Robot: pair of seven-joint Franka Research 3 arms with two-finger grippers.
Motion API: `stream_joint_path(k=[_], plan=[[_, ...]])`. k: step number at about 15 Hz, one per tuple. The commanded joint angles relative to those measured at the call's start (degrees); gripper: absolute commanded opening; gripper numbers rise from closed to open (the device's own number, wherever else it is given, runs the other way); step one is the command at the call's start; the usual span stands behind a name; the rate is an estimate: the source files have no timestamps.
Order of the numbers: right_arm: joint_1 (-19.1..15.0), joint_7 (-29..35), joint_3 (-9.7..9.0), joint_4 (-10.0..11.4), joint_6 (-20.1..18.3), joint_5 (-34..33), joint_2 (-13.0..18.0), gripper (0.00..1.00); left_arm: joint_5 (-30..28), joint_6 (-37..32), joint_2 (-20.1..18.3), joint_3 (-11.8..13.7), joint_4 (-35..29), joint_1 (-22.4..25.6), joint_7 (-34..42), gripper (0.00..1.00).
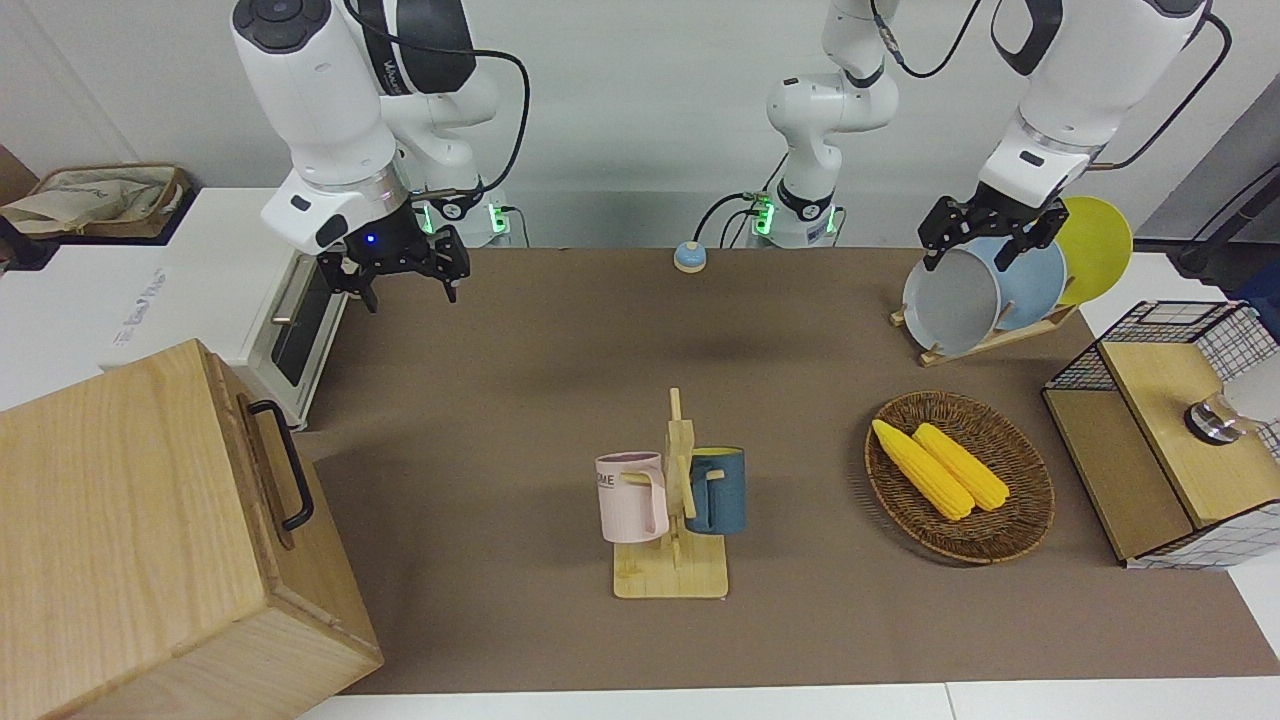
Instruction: Slide drawer open with right arm
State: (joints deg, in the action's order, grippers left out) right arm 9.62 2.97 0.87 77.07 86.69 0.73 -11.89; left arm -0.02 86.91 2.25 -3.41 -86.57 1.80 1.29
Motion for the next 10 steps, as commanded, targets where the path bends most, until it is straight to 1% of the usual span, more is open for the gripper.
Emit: stream_joint_path(k=[1,10], plan=[[-1.5,0.4,1.23,0.3,0.0,-1.5,0.6,0.987,1.0,-1.1,0.7,-0.4,1.4,0.2,0.6,0.99],[-2.4,0.7,1.50,0.2,-0.2,-1.5,0.8,0.987,1.0,-1.1,0.7,-0.4,1.5,0.2,0.6,0.99]])
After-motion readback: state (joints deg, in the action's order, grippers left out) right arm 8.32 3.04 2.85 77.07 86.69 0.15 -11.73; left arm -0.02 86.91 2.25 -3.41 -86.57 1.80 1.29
